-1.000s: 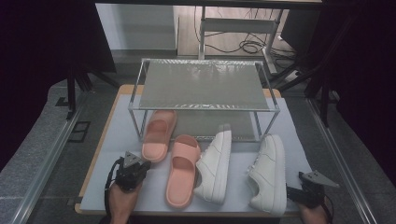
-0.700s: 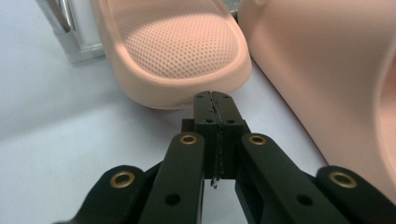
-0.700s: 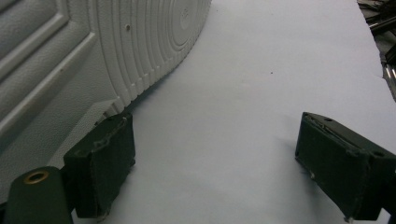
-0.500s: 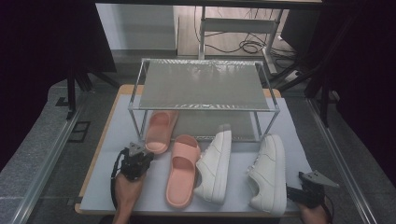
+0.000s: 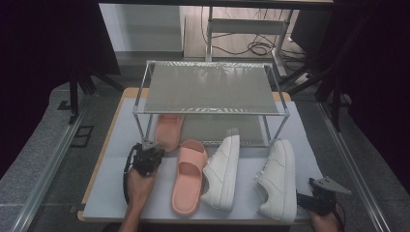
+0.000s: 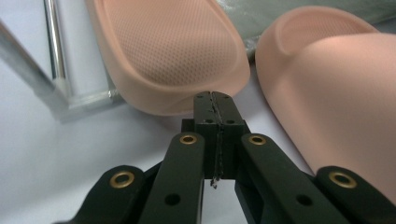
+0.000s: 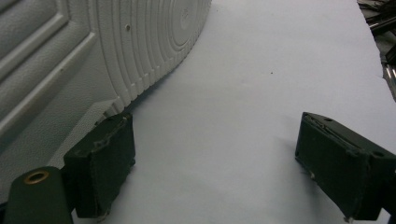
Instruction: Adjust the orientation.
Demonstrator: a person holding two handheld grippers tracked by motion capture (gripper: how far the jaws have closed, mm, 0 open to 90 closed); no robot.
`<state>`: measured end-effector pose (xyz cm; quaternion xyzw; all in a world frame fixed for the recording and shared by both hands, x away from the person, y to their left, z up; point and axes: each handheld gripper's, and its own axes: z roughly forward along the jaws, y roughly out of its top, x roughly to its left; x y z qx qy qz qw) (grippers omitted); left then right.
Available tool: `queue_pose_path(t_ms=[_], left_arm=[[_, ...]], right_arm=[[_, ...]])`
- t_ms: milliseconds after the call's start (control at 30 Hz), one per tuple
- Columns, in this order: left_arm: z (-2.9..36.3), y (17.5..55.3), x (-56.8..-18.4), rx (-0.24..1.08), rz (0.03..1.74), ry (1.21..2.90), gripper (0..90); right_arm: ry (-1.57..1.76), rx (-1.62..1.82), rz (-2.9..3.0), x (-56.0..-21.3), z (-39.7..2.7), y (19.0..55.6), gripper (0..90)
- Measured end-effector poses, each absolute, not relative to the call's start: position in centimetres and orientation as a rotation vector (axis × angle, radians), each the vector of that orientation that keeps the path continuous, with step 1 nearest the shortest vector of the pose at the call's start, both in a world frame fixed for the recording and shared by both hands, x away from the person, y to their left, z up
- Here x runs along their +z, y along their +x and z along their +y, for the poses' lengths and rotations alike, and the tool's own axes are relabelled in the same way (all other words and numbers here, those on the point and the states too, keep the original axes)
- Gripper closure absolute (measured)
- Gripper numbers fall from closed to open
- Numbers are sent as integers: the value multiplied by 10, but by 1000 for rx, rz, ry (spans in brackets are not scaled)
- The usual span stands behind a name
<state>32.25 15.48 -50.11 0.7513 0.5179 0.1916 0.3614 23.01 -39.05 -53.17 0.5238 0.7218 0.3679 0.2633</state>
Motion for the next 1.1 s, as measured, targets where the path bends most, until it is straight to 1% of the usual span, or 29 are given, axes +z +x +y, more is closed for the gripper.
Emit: queue_pose_path(t_ms=[767, 900, 1100], left_arm=[[146, 357, -510, 536, 1347, 1942, 897], [146, 356, -509, 536, 1343, 1934, 897], [149, 344, -499, 504, 1309, 1902, 897]], right_arm=[[1415, 995, 1954, -532, -391, 230, 122], [1414, 996, 1954, -532, -391, 230, 122], [1414, 994, 1954, -532, -391, 230, 121]])
